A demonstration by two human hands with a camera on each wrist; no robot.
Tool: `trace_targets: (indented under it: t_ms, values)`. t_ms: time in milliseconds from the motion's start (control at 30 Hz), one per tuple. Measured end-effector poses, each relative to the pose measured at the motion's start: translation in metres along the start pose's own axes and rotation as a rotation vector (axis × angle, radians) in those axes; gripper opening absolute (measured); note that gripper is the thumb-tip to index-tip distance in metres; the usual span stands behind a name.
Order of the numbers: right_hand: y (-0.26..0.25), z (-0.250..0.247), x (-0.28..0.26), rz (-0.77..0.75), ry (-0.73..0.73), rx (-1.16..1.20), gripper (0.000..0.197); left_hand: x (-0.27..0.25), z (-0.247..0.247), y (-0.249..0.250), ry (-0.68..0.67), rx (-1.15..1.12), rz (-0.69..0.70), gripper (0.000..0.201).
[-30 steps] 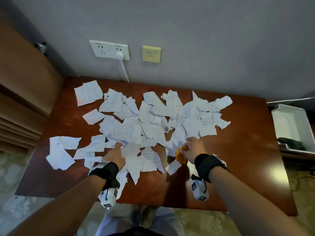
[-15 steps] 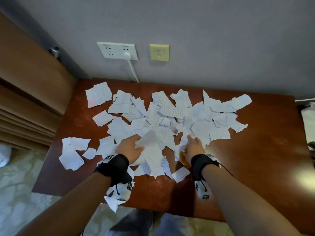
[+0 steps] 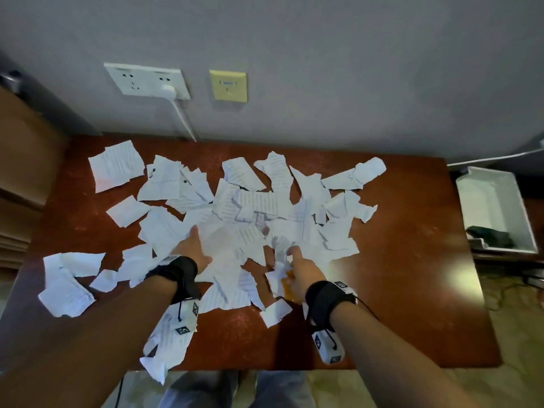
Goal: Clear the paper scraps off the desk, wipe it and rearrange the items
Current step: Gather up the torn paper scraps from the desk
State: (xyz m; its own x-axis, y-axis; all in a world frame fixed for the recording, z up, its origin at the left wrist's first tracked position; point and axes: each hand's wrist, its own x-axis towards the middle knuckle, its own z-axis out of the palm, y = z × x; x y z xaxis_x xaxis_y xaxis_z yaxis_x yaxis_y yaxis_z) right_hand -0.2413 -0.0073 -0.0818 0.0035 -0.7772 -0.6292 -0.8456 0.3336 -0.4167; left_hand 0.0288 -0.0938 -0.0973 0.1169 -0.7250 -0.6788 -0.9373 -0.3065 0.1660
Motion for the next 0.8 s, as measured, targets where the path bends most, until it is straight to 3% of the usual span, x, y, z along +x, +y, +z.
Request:
trace_targets:
  t_ms: [67,200,367,433,533,700,800]
  values:
    - [0.009,-0.019,-0.002,0.043,0.007,0.061,0.057,0.006,0.007,-0.002,-0.008,0.069,-0.005,0.094]
    - [0.027,-0.066,0.003,0.067,0.067,-0.015,0.005,0.01,0.015,-0.001,0.05,0.114,-0.014,0.084]
    - [0.04,-0.079,0.027,0.102,0.008,-0.198,0.025,0.008,0.016,-0.005,0.264,0.336,0.014,0.081]
    - [0.039,-0.068,0.038,0.099,-0.011,-0.202,0.028,0.01,0.017,-0.007,0.281,0.348,0.025,0.082]
    - [0.032,-0.044,0.049,0.152,0.007,-0.097,0.052,0.01,0.019,-0.004,0.272,0.356,0.027,0.076]
    - [0.027,-0.021,0.045,0.102,0.107,-0.4,0.035,0.009,0.016,-0.005,0.244,0.413,0.028,0.073]
    - [0.025,-0.018,0.046,0.035,0.083,-0.489,0.038,0.008,0.014,-0.004,0.232,0.433,0.035,0.071]
